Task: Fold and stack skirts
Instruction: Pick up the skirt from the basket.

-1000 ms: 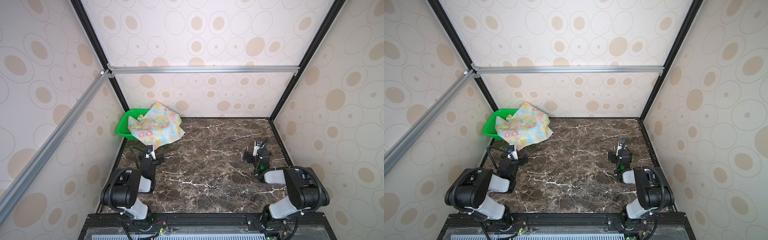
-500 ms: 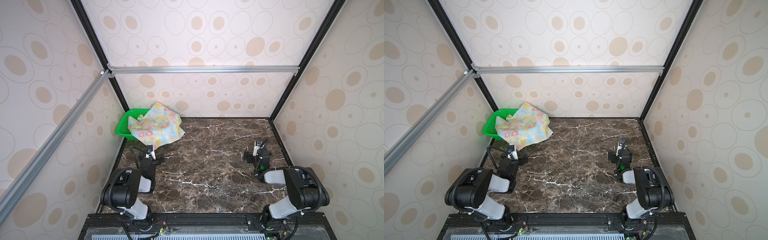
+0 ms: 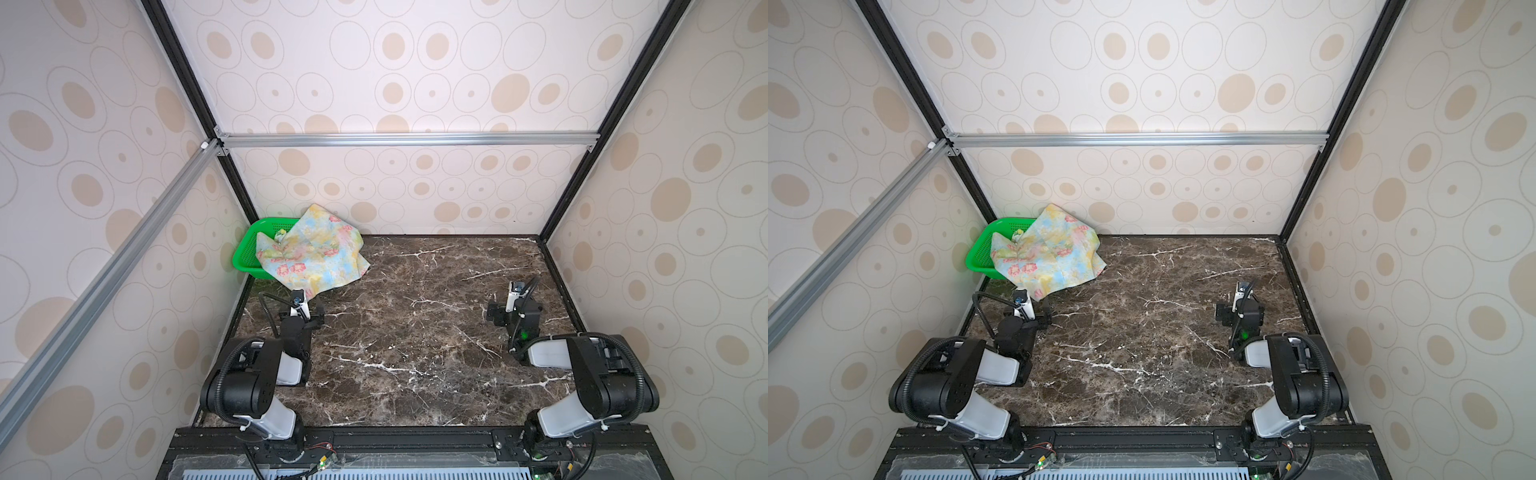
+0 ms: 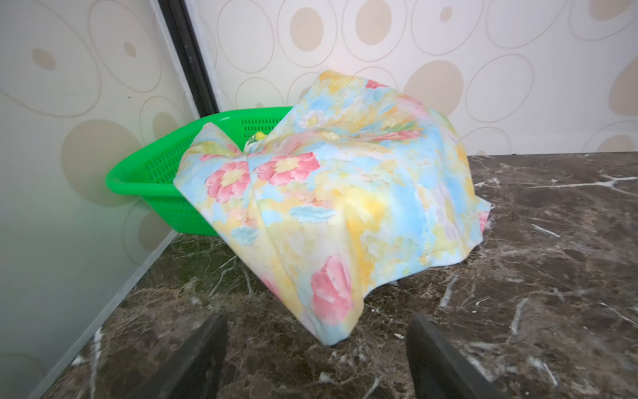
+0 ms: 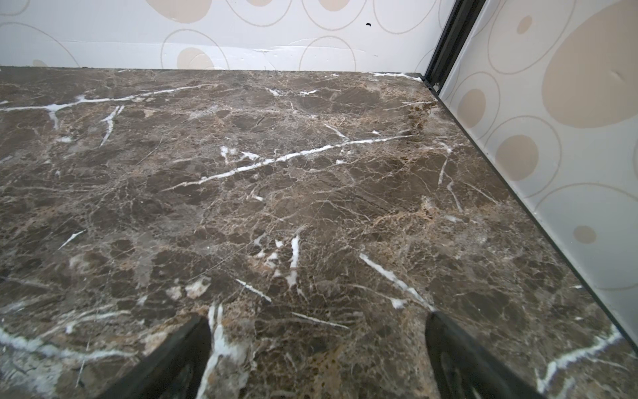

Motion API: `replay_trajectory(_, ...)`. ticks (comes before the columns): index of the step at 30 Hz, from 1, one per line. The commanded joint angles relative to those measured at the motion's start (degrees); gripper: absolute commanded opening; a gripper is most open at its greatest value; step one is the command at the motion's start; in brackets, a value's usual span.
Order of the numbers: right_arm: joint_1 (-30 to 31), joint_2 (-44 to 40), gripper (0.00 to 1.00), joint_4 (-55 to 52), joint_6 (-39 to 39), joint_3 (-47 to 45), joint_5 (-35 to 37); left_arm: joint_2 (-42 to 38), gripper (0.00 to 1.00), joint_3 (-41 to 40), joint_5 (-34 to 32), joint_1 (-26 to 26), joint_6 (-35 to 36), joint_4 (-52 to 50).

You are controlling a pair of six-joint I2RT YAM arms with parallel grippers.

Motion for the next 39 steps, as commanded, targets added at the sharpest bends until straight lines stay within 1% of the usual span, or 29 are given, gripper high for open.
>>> replay_trajectory(1,2.02,-5.81,1.00,-13.48,-0.58,5.86,2.94,-8.74,0.80,7.43,-9.91,-0.51,-3.40,-15.82)
replay_trajectory(2,2.27,-7.62,1.00,-23.00,1.76,9.63,3.28,-10.50,0.80,11.83,-11.59,-0.44,-6.04,-24.35)
replay_trajectory(3,2.30,-8.40,0.99,-28.51,4.42,12.22,3.30,-11.07,0.80,15.16,-11.50,-0.48,-7.64,-30.01)
replay_trajectory(4,2.59,-9.06,0.95,-31.70,5.34,13.89,1.94,-11.29,0.80,19.28,-10.02,-0.45,-9.28,-35.73)
replay_trajectory(5,4.00,-9.74,0.94,-33.09,5.18,14.55,3.29,-10.82,0.80,23.45,-8.19,-0.46,-11.16,-41.71)
replay_trajectory(7,5.77,-10.80,0.95,-34.74,5.83,15.33,3.39,-9.19,0.82,29.47,-5.86,-0.50,-14.06,-48.42)
replay_trajectory(9,5.90,-11.48,0.96,-37.20,8.76,16.64,0.89,-6.12,0.86,35.86,-4.33,-0.45,-14.88,-53.45)
replay_trajectory(11,6.29,-11.67,0.96,-39.37,10.01,18.13,-4.68,-1.55,0.87,43.07,-3.95,-0.37,-15.60,-60.61)
replay_trajectory(13,7.45,-11.89,0.95,-40.55,11.27,18.94,-5.97,2.64,0.88,48.39,-3.84,-0.29,-15.79,-65.05)
replay_trajectory(16,8.58,-12.42,0.95,-40.68,12.12,19.08,-7.52,9.16,0.95,56.82,-2.96,-0.09,-14.77,-72.15)
replay_trajectory(18,8.71,-12.73,0.95,-40.85,12.71,19.18,-8.66,13.07,0.96,61.68,-2.27,0.08,-14.09,-75.47)
replay_trajectory(22,8.71,-13.78,0.95,-40.75,13.27,19.31,-10.66,19.52,0.97,70.18,-3.38,0.18,-13.51,-82.27)
replay_trajectory(25,8.74,-14.12,0.95,-40.56,13.82,19.44,-11.45,22.30,0.97,73.48,-3.14,0.22,-13.08,-84.87)
replay_trajectory(27,8.80,-13.97,0.95,-40.51,14.21,19.66,-11.90,23.32,0.95,74.11,-3.31,0.20,-12.70,-85.58)
replay_trajectory(33,8.80,-13.72,0.95,-40.15,14.92,19.89,-12.26,24.94,0.81,73.59,-2.40,0.49,-12.10,-85.16)
replay_trajectory(37,8.80,-14.29,0.95,-39.94,15.49,19.49,-11.74,25.50,0.70,73.51,-1.87,0.54,-11.99,-85.02)
replay_trajectory(39,8.80,-14.53,0.95,-39.08,15.19,19.12,-12.36,25.68,0.60,73.51,-1.57,0.53,-12.17,-85.13)
